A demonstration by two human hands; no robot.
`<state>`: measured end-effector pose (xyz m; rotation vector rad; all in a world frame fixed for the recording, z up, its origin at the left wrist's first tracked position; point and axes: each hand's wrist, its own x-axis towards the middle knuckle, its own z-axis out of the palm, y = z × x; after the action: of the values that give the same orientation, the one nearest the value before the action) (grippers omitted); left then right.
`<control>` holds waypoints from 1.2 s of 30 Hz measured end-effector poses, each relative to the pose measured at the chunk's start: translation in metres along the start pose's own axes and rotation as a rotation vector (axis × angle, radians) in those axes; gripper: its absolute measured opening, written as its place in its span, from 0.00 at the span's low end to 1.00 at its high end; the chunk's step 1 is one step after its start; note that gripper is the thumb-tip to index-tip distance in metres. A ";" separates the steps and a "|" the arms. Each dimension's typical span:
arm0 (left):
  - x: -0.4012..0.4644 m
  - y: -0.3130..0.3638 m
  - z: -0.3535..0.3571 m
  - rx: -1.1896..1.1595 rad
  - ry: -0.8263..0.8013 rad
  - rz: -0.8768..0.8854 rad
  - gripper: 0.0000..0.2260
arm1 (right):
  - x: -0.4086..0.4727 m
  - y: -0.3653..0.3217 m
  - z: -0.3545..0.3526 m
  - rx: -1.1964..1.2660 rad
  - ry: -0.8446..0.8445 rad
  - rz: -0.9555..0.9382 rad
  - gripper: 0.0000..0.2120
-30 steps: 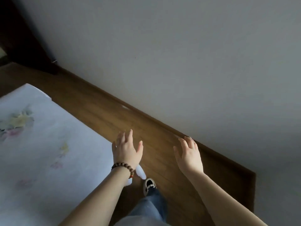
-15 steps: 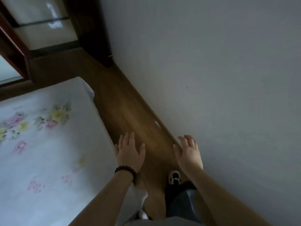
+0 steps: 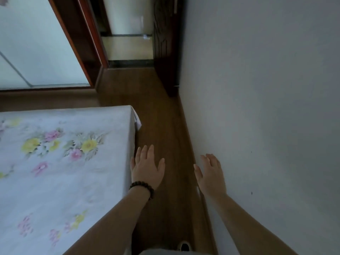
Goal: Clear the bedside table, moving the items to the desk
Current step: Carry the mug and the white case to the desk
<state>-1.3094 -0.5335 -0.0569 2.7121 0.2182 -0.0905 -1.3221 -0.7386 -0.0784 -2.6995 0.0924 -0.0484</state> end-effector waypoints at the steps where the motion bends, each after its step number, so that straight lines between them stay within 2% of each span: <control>1: 0.014 0.005 -0.002 0.006 0.014 -0.017 0.28 | 0.020 -0.001 0.000 0.008 -0.006 -0.020 0.23; 6: 0.088 0.012 -0.004 0.000 0.024 -0.105 0.29 | 0.113 -0.012 0.009 0.018 -0.060 -0.117 0.29; 13: 0.231 -0.009 0.001 -0.003 0.039 -0.153 0.28 | 0.265 -0.048 0.057 0.027 -0.110 -0.186 0.23; 18: 0.366 -0.034 -0.026 0.019 0.025 -0.189 0.28 | 0.396 -0.107 0.093 0.007 -0.157 -0.195 0.23; 27: 0.572 -0.070 -0.088 -0.060 0.091 -0.270 0.28 | 0.605 -0.212 0.110 0.030 -0.147 -0.270 0.23; 36: 0.762 -0.110 -0.098 -0.116 0.159 -0.466 0.29 | 0.822 -0.277 0.156 0.040 -0.211 -0.404 0.23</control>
<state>-0.5741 -0.2879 -0.0849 2.5020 0.8707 0.0044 -0.4790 -0.4823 -0.0853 -2.6221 -0.5118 0.1118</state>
